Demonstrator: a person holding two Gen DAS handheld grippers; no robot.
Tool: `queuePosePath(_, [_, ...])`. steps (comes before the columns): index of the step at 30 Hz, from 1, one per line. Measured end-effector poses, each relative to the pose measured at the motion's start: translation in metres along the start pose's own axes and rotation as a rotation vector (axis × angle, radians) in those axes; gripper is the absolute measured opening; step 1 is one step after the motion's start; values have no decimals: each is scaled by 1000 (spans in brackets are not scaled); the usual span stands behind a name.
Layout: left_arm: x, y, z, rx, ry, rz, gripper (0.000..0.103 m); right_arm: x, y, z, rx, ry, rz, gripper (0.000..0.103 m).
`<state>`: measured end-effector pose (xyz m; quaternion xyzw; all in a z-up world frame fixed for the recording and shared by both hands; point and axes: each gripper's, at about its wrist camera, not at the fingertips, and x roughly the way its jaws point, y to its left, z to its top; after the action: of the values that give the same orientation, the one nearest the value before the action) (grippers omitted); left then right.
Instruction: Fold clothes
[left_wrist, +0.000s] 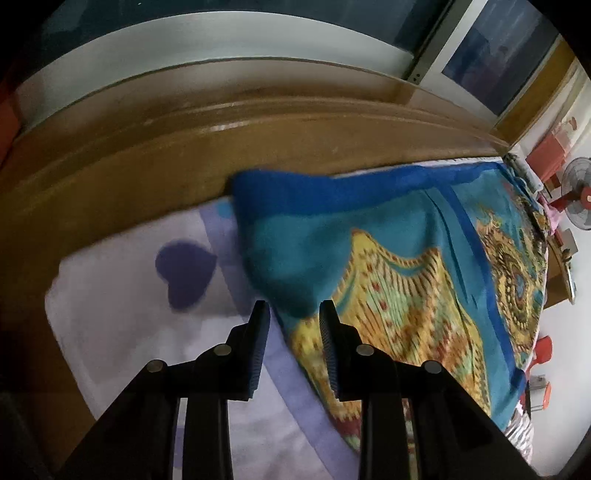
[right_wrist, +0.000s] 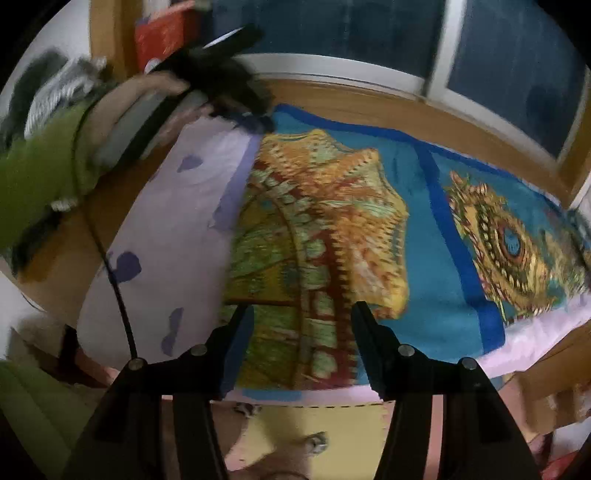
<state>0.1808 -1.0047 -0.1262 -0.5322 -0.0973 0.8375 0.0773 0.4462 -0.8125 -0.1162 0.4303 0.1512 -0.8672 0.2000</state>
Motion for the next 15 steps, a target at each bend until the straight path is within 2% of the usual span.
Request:
queuePosePath(2, [2,1,5,10,-6,8,28,6,7,2,25,31,38,55])
queuePosePath(5, [5,4,11,8,-8,13,28,17,21,1,-2,74,30,56])
queuePosePath(11, [15,12,17,-30,-7,-10,28,34,37,-8,-35,120,-49,57])
queuePosePath(15, [24,12,23,-35,-4,-27,28,33,35,-12,-16,95,-87,68])
